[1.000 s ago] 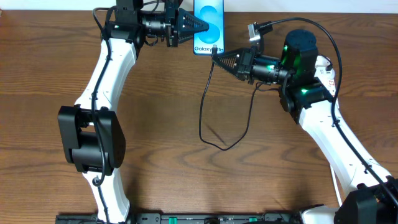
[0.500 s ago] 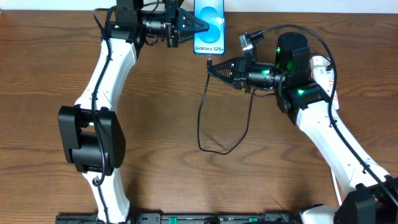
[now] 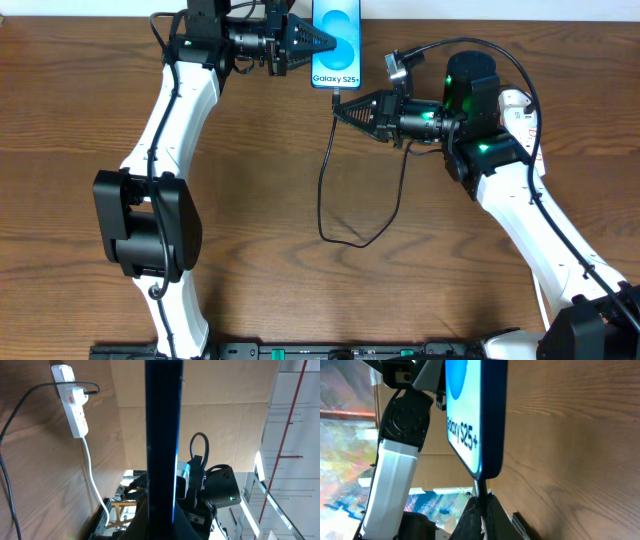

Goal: Plug charger to phone and switch on socket

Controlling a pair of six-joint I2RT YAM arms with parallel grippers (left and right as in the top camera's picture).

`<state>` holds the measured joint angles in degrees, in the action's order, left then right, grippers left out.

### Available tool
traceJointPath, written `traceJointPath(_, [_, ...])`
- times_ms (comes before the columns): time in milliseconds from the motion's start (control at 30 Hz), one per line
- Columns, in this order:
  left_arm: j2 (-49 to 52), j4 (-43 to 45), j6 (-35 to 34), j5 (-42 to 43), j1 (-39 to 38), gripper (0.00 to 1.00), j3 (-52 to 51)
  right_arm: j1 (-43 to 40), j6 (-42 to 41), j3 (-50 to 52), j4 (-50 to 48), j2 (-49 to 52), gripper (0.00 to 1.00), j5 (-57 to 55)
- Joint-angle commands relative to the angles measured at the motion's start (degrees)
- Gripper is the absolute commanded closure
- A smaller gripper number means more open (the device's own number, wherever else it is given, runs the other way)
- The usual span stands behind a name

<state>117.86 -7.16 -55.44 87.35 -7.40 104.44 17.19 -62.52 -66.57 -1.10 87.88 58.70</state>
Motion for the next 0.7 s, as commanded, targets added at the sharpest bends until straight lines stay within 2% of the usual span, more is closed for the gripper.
traceJointPath(0, [-1.51, 0.44, 1.25, 2.62, -0.02, 0.93, 0.9, 0.48, 0.87, -0.24, -0.48, 0.15, 0.99, 1.68])
traceJointPath(667, [-1.51, 0.42, 1.2, 2.67, -0.02, 0.94, 0.9, 0.26, 0.85, -0.24, -1.44, 0.15, 0.99, -0.55])
